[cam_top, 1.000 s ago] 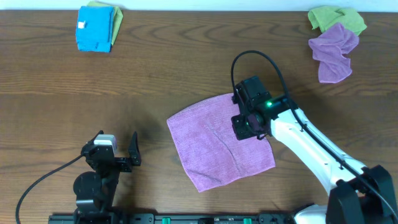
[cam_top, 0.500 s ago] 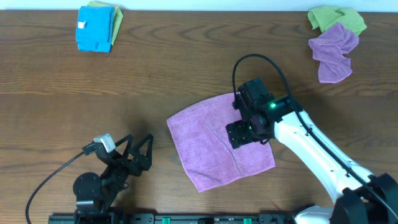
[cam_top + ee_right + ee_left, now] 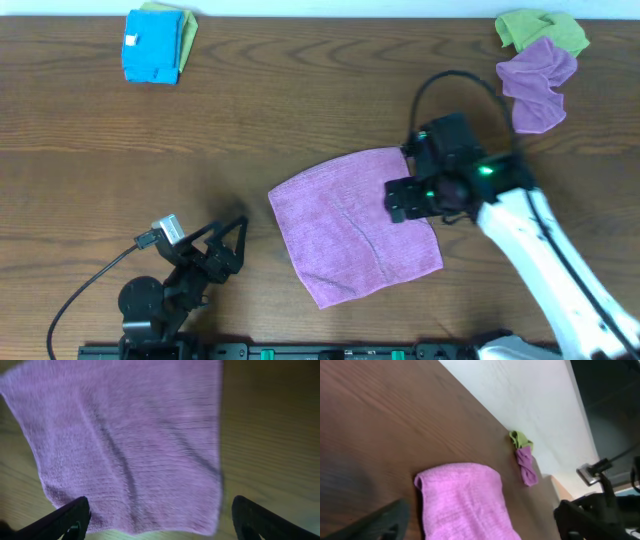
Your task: Fold the cloth
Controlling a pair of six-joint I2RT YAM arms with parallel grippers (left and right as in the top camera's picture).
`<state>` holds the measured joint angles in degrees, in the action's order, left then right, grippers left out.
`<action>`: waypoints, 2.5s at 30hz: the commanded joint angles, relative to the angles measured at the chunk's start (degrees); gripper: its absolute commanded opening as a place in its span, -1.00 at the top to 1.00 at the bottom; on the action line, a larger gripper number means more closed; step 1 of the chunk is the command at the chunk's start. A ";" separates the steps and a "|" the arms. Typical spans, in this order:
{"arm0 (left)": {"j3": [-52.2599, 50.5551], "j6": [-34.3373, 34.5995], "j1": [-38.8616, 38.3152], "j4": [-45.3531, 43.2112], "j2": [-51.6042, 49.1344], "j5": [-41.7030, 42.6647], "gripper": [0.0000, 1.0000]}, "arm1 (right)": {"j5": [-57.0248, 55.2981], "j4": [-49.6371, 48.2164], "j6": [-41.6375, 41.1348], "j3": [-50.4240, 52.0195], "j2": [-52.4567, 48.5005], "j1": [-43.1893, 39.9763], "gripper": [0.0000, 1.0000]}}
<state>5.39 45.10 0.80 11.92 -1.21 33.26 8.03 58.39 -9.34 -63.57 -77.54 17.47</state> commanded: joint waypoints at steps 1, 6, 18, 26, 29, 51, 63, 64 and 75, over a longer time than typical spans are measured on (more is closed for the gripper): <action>-1.01 1.53 -0.79 1.51 -3.13 1.66 -0.82 | 1.73 0.96 3.89 -1.25 4.50 -3.56 -0.83; -1.57 5.92 -3.69 -4.72 -13.20 1.66 -0.79 | 5.53 -0.70 9.92 -1.25 9.92 -8.17 -0.89; -1.46 11.93 -12.92 -23.91 -37.57 -0.44 -0.77 | 19.32 -4.39 14.38 -1.25 10.58 -17.90 -0.91; 1.57 10.25 -12.94 -29.22 -51.06 -1.95 -0.84 | 19.47 -3.69 14.58 -1.25 10.58 -18.10 -0.90; 4.28 8.90 -12.94 -31.58 -56.22 -1.25 -0.84 | 19.45 -3.30 14.60 -1.25 10.58 -18.10 -0.90; 14.67 8.72 -12.94 -42.01 -80.94 4.09 -0.86 | 19.41 -2.10 15.89 -1.25 10.56 -18.10 -0.88; 23.19 4.07 -12.94 -42.47 -89.53 4.24 -0.90 | 19.15 -2.45 16.33 -1.25 10.56 -18.10 -0.88; 24.17 3.10 -12.94 -42.45 -90.09 4.20 -0.90 | 19.17 -2.45 16.33 -1.25 10.56 -18.10 -0.88; 36.96 -10.45 -13.27 -41.64 -95.23 4.72 -0.86 | 18.97 -2.58 17.84 -1.25 10.56 -18.10 -0.86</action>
<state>39.05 41.17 -11.94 -29.93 -95.37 37.21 26.55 55.92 6.81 -63.81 -67.22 -0.21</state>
